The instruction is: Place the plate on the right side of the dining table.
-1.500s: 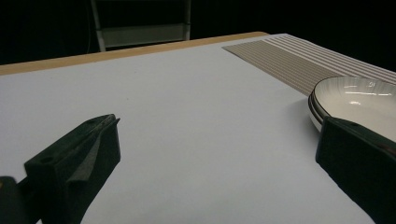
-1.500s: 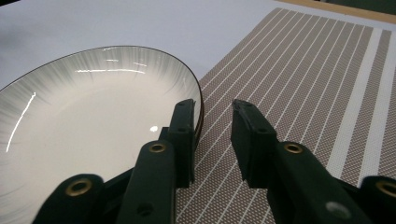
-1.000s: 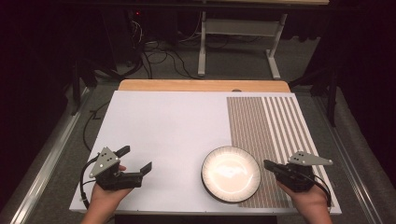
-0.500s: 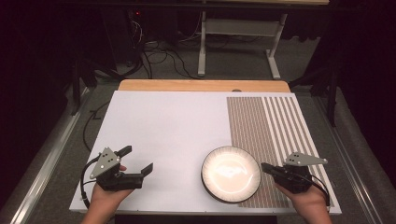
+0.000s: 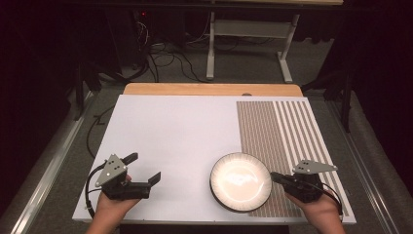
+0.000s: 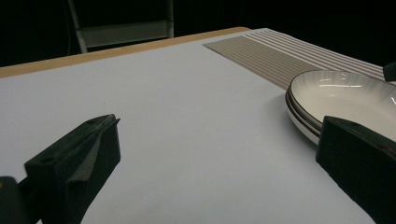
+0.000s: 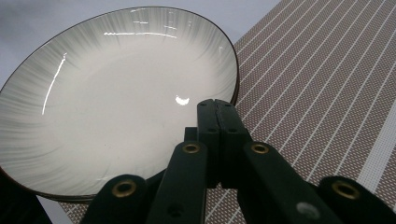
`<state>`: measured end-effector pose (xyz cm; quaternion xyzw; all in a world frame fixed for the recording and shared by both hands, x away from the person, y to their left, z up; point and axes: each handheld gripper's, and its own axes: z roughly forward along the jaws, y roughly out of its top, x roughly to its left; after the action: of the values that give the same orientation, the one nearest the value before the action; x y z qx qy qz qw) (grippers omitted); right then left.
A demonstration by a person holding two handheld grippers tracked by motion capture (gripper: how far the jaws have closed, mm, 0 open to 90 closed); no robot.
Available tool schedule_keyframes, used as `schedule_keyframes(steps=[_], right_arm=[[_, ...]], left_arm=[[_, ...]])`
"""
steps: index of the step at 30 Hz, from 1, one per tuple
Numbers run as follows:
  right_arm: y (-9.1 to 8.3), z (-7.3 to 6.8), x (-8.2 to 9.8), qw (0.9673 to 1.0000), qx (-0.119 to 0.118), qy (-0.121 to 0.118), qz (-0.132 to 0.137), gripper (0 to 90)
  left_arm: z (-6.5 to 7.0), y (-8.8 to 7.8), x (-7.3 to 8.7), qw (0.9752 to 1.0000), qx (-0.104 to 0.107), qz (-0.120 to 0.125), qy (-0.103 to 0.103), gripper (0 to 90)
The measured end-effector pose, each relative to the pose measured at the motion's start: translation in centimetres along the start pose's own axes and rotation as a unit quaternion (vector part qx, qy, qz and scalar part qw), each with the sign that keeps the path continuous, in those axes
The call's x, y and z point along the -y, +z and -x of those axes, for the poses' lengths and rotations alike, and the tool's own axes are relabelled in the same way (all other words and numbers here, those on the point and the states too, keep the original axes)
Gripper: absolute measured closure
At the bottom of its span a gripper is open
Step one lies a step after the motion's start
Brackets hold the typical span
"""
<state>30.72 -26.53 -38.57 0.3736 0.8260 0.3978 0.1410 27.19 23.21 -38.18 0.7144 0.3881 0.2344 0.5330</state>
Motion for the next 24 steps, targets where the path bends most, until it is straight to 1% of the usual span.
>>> schedule_keyframes(steps=[4,24], right_arm=[[0.08,0.02,0.02,1.0,0.0,-0.001,0.0,90.0],[0.28,-0.14,0.05,1.0,0.001,-0.001,-0.005,90.0]], left_arm=[[0.03,0.05,0.01,1.0,0.002,0.0,-0.001,0.5],[-0.02,0.04,0.0,1.0,-0.004,0.001,-0.001,0.5]])
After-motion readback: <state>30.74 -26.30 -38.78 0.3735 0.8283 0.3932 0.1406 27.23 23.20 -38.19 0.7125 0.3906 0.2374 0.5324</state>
